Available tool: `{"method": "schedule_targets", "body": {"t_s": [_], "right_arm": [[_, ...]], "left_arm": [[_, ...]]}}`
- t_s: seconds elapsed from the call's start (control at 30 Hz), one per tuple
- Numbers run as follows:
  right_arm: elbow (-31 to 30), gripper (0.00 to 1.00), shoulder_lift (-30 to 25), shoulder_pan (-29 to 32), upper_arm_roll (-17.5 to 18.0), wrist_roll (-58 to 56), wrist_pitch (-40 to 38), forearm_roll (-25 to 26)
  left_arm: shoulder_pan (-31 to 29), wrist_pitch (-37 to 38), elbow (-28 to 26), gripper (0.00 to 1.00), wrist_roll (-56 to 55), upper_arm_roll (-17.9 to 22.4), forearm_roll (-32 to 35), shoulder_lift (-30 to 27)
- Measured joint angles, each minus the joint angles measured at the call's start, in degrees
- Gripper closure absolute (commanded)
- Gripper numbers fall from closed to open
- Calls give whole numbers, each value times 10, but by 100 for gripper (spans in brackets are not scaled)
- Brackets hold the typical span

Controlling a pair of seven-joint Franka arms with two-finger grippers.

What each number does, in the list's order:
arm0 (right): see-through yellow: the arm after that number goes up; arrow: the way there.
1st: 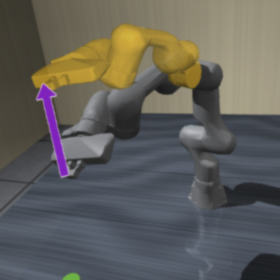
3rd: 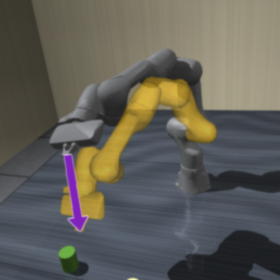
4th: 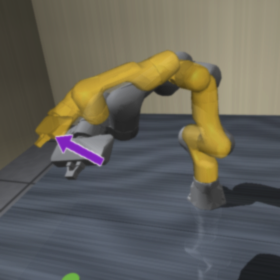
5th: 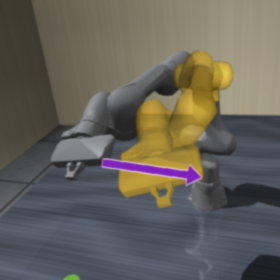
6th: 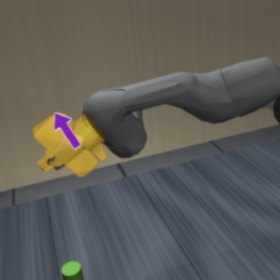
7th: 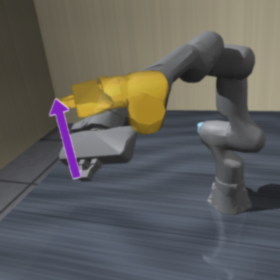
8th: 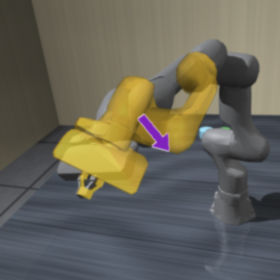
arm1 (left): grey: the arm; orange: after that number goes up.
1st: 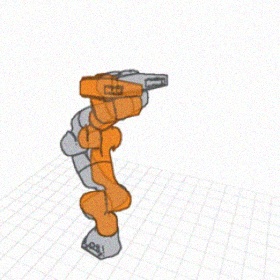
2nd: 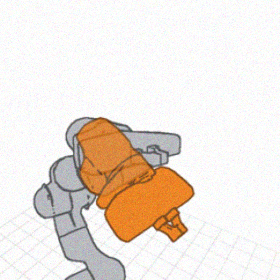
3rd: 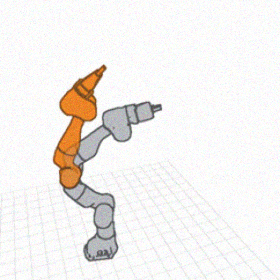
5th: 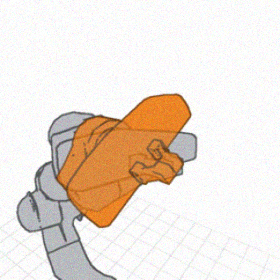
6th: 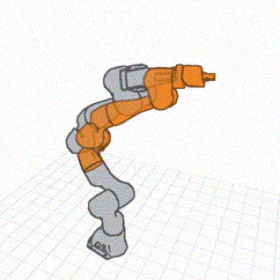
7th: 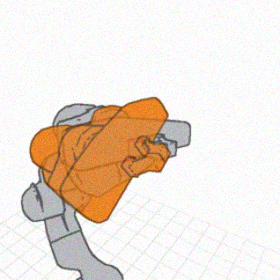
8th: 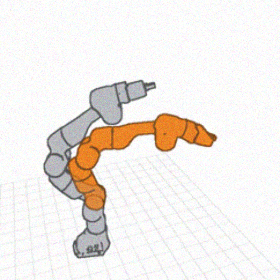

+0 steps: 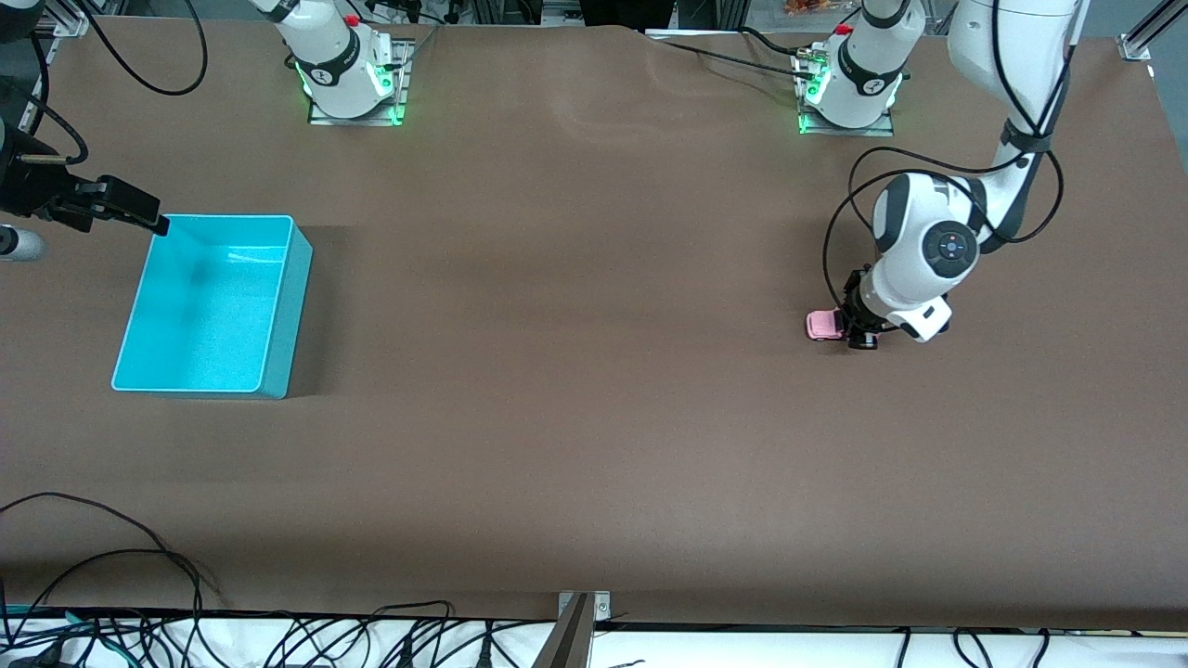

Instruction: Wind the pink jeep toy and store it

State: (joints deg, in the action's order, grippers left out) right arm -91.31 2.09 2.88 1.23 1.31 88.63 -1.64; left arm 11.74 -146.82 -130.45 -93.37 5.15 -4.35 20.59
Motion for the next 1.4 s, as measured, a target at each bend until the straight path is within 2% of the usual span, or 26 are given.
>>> {"method": "schedule_targets", "body": {"t_s": [0.27, 0.73, 1.2, 1.4], "right_arm": [[0, 0, 1, 0, 0, 0, 2, 0], [0, 0, 2, 0, 2, 0, 4, 0], [0, 0, 2, 0, 2, 0, 4, 0], [0, 0, 2, -1, 3, 0, 4, 0]], "left_arm": [[-55, -1, 0, 88, 45, 2, 7, 0], [-154, -12, 6, 87, 50, 4, 127, 5], [-169, -9, 14, 87, 52, 2, 152, 10], [-168, 35, 55, 88, 51, -13, 152, 23]]}}
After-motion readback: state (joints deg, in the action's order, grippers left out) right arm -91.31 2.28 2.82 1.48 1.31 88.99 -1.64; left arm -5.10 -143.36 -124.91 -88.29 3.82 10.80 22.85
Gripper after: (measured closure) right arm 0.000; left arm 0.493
